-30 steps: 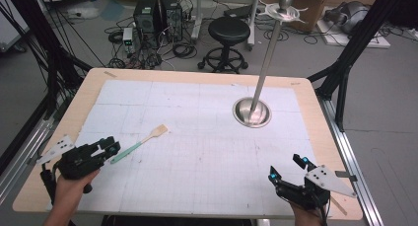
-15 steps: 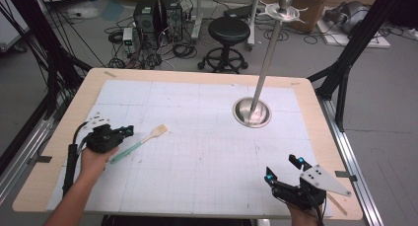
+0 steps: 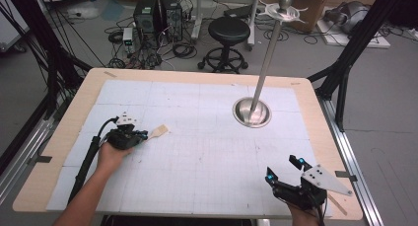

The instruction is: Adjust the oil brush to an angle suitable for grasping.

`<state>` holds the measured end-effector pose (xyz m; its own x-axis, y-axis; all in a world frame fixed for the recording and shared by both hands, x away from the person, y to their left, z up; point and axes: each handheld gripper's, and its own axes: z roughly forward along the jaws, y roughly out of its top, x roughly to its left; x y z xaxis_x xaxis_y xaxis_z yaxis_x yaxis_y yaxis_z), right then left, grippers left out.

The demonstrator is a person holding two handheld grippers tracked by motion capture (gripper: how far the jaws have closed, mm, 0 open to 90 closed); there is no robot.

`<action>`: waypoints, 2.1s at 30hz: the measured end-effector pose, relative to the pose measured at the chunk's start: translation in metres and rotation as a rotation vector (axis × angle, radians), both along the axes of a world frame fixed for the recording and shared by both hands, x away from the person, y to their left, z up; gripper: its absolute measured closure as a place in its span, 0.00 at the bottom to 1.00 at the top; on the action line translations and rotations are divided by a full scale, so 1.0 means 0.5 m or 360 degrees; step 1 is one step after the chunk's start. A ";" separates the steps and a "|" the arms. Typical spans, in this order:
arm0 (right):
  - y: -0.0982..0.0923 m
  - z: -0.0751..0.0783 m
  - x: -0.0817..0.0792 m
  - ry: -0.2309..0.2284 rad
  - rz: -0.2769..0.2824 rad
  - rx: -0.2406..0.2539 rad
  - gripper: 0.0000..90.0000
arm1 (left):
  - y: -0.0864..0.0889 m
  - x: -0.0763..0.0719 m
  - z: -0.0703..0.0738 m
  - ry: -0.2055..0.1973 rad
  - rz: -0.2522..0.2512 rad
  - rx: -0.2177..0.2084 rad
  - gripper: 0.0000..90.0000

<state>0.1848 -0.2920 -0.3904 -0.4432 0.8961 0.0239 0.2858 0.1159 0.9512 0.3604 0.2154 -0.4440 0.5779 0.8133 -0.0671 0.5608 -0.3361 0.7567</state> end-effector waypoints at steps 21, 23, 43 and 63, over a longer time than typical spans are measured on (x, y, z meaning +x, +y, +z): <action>0.000 0.007 -0.005 -0.0012 -0.0001 0.0038 0.18 | -0.092 -0.067 0.000 0.0026 -0.0324 -0.0022 1.00; -0.001 0.006 -0.004 -0.0010 -0.0004 0.0045 0.18 | -0.103 -0.074 0.000 0.0026 -0.0344 -0.0025 1.00; 0.000 0.006 -0.005 -0.0004 -0.0009 0.0057 0.18 | -0.196 -0.149 -0.007 0.0001 -0.0584 -0.0085 1.00; 0.003 0.007 -0.009 -0.0013 -0.0012 0.0064 0.18 | 0.003 -0.290 0.024 -0.0140 -0.0289 -0.0210 0.98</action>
